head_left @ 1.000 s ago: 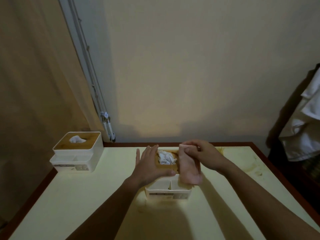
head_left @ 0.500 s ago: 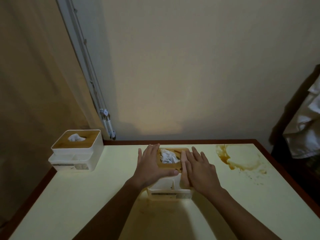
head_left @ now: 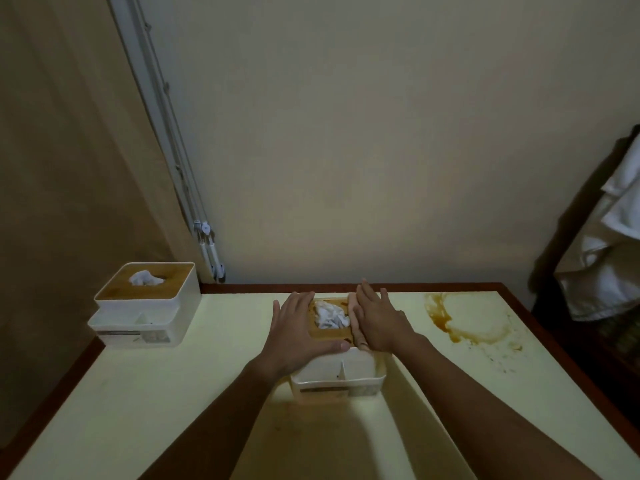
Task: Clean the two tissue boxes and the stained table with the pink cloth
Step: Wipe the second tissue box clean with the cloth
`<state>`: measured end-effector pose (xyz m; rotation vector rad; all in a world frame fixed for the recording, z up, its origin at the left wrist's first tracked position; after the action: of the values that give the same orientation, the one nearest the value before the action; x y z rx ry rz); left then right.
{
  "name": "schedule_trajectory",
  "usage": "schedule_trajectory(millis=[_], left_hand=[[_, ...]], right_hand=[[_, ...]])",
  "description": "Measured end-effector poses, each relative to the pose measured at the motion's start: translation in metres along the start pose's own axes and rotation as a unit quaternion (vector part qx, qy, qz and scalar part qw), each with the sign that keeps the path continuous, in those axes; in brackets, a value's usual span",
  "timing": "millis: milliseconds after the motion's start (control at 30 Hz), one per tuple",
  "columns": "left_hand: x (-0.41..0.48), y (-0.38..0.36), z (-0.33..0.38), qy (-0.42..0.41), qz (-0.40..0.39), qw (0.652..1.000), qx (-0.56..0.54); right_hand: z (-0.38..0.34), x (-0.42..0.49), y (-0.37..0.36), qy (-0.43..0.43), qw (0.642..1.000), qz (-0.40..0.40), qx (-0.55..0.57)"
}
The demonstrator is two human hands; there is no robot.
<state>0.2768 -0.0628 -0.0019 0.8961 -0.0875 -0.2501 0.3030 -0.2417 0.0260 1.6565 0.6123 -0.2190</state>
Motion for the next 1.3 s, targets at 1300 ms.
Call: schedule_trajectory(millis=[1300], left_hand=[[-0.008,0.003,0.004,-0.023,-0.041,0.999,0.002]], right_hand=[[0.009,-0.018,-0.022,0.009,0.999,-0.032,-0.032]])
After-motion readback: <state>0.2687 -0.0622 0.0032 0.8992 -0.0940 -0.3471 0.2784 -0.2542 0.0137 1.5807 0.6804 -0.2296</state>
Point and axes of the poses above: each hand's wrist, its own x-axis towards the middle knuckle, its own y-axis out of the back of the hand, z = x × y, the point moved 4 cm from there along x, towards the middle knuckle, and after that the axes turned 15 degrees about -z, right-handed, at the moved point
